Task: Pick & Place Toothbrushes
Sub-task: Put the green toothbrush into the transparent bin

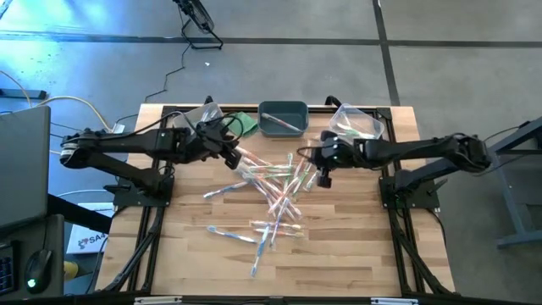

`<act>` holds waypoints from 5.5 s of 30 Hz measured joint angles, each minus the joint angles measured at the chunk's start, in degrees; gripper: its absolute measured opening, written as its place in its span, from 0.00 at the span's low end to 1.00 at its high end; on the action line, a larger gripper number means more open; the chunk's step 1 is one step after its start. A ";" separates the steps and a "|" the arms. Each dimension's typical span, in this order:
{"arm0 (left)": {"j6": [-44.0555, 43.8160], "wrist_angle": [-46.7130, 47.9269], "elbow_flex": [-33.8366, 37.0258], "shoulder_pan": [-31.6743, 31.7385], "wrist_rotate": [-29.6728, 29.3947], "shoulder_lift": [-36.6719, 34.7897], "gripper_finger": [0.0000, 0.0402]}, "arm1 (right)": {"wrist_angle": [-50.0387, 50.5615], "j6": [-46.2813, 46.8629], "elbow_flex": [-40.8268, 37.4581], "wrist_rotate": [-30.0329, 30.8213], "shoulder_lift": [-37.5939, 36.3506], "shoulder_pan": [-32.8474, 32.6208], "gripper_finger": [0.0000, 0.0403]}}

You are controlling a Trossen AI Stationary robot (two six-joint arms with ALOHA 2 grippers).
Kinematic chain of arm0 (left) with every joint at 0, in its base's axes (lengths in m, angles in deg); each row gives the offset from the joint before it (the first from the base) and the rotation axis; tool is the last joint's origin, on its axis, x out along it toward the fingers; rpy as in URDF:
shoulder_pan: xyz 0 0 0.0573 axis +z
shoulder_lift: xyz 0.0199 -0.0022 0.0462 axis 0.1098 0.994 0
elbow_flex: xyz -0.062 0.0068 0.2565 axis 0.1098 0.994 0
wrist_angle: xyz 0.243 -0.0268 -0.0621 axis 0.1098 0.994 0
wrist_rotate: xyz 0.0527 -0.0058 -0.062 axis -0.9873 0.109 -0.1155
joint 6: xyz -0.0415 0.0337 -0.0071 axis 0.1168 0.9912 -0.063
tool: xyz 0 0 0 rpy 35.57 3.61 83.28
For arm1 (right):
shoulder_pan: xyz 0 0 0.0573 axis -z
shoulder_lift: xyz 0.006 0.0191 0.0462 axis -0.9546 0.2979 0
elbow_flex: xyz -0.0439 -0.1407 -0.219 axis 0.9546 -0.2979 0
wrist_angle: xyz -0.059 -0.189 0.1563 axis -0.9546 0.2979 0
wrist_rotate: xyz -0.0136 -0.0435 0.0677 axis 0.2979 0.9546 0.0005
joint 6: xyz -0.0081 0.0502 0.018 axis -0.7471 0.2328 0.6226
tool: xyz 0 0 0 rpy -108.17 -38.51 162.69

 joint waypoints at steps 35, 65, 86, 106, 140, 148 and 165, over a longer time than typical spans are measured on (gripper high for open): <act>-1.00 1.36 0.07 0.00 -0.68 -0.38 0.28 | 7.22 -12.54 -0.03 -0.19 20.93 2.07 0.36; -1.25 3.99 0.07 0.00 -0.66 -0.38 0.28 | 8.42 -12.63 -0.03 -6.11 20.99 2.07 0.35; -1.35 3.79 0.07 0.00 -0.66 -0.38 0.28 | 8.74 1.79 -0.03 -10.79 20.92 2.08 0.06; -2.69 3.75 0.07 0.00 -0.66 -0.38 0.28 | 7.91 1.83 -0.03 -10.78 20.92 2.09 0.06; -2.68 3.75 0.07 -0.01 -0.66 -0.38 0.28 | 11.27 2.83 1.74 -8.30 20.59 2.08 0.03; -2.56 3.75 0.07 0.00 -0.66 -0.36 0.28 | 20.36 2.45 10.48 -6.03 20.51 2.07 0.02; 0.14 3.73 0.07 0.00 -0.68 -0.36 0.28 | 44.50 2.07 21.37 2.37 13.21 4.03 0.02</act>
